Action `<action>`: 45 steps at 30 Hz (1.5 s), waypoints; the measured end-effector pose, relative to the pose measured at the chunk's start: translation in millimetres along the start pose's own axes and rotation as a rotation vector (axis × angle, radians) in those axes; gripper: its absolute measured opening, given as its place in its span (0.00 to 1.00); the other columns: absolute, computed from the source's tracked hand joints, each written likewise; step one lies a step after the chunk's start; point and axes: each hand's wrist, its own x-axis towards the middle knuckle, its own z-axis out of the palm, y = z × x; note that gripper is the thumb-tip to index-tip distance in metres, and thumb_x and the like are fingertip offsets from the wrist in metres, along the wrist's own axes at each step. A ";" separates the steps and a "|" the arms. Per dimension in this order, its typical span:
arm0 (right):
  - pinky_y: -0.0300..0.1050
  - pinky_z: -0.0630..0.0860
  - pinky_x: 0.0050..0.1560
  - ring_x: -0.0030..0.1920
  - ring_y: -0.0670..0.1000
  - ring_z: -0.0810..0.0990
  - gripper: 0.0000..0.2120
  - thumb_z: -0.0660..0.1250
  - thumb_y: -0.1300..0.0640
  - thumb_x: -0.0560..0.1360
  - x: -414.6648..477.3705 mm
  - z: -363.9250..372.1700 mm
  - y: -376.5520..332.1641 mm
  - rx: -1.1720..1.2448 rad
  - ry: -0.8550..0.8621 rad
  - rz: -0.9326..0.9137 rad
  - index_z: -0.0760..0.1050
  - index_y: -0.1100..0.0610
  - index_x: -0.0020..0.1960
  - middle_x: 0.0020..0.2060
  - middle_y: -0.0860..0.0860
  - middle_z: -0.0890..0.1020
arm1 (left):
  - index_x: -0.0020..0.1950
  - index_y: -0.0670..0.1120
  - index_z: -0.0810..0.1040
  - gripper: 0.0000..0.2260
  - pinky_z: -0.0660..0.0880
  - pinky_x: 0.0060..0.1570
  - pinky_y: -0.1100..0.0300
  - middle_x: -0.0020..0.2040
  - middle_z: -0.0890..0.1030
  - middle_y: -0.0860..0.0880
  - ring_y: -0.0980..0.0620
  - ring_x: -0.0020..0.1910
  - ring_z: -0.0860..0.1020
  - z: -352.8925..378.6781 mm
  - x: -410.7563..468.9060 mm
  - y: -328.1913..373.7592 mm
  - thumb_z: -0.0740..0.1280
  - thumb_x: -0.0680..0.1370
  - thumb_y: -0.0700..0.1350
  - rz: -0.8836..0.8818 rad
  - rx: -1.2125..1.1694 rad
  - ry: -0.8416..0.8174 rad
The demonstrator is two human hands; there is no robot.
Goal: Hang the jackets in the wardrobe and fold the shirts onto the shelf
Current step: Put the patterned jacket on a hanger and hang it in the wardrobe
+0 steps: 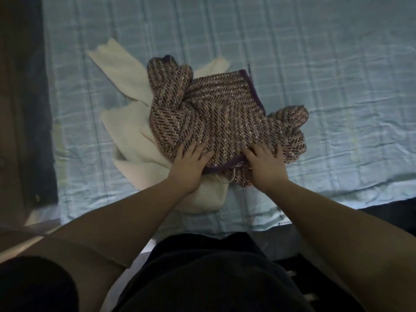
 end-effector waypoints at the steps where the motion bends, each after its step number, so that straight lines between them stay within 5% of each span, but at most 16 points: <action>1: 0.73 0.54 0.71 0.68 0.57 0.70 0.27 0.68 0.48 0.72 6.2 2.0 0.4 -0.002 0.015 0.005 0.68 0.49 0.69 0.65 0.53 0.73 | 0.79 0.56 0.55 0.29 0.47 0.76 0.40 0.80 0.56 0.49 0.44 0.79 0.53 1.1 3.8 -0.7 0.61 0.79 0.49 0.003 -0.007 0.003; 6: 0.72 0.60 0.67 0.58 0.60 0.74 0.27 0.71 0.43 0.66 32.3 10.2 -9.8 0.012 0.037 0.049 0.69 0.51 0.61 0.55 0.55 0.74 | 0.77 0.56 0.61 0.26 0.48 0.75 0.39 0.79 0.60 0.50 0.46 0.78 0.55 -2.8 18.5 2.8 0.61 0.79 0.48 -0.057 -0.062 0.009; 18: 0.63 0.69 0.58 0.58 0.60 0.71 0.25 0.71 0.51 0.69 43.6 20.5 11.1 0.031 0.106 -0.025 0.68 0.49 0.64 0.59 0.56 0.72 | 0.74 0.55 0.69 0.27 0.56 0.74 0.42 0.73 0.71 0.51 0.49 0.74 0.66 -21.6 30.5 1.9 0.65 0.76 0.41 -0.125 -0.339 0.017; 21: 0.64 0.67 0.59 0.59 0.60 0.70 0.28 0.70 0.42 0.68 49.5 26.4 5.7 0.061 0.054 -0.003 0.66 0.50 0.64 0.60 0.56 0.71 | 0.70 0.53 0.74 0.24 0.58 0.73 0.43 0.70 0.75 0.51 0.49 0.71 0.69 -20.7 27.8 4.4 0.64 0.75 0.39 -0.130 -0.374 0.037; 25: 0.68 0.66 0.62 0.61 0.62 0.70 0.32 0.68 0.34 0.68 65.0 26.5 -6.2 0.064 -0.004 -0.011 0.65 0.49 0.64 0.61 0.56 0.71 | 0.62 0.56 0.80 0.20 0.71 0.61 0.53 0.57 0.83 0.53 0.49 0.57 0.78 -29.3 23.8 12.8 0.63 0.73 0.41 -0.263 -0.562 0.182; 29: 0.67 0.67 0.63 0.59 0.60 0.73 0.27 0.64 0.33 0.69 62.7 14.7 0.2 0.117 0.082 -0.070 0.70 0.48 0.61 0.56 0.53 0.75 | 0.61 0.59 0.81 0.19 0.72 0.54 0.60 0.54 0.84 0.55 0.53 0.54 0.79 -49.3 25.5 8.6 0.67 0.74 0.40 -0.353 -0.702 0.234; 35: 0.54 0.72 0.48 0.47 0.60 0.78 0.16 0.64 0.42 0.71 48.8 -30.0 21.5 0.261 0.288 -0.191 0.75 0.53 0.50 0.44 0.53 0.79 | 0.53 0.57 0.84 0.10 0.73 0.46 0.59 0.41 0.82 0.61 0.60 0.43 0.78 -97.6 21.7 -10.7 0.71 0.75 0.44 -0.222 -0.821 0.223; 40: 0.50 0.73 0.36 0.40 0.60 0.80 0.17 0.62 0.40 0.76 16.3 -80.7 31.3 0.452 0.429 -0.213 0.77 0.54 0.45 0.37 0.54 0.80 | 0.55 0.56 0.84 0.12 0.73 0.50 0.66 0.46 0.84 0.62 0.62 0.48 0.80 -155.5 9.5 5.5 0.72 0.75 0.42 -0.153 -0.813 0.330; 45: 0.48 0.73 0.44 0.48 0.58 0.81 0.12 0.67 0.46 0.77 -15.0 -173.3 51.0 0.633 0.537 -0.174 0.79 0.52 0.55 0.45 0.53 0.83 | 0.58 0.53 0.84 0.12 0.72 0.59 0.61 0.54 0.84 0.56 0.59 0.55 0.78 -242.6 -2.9 37.0 0.70 0.75 0.43 0.027 -0.661 0.562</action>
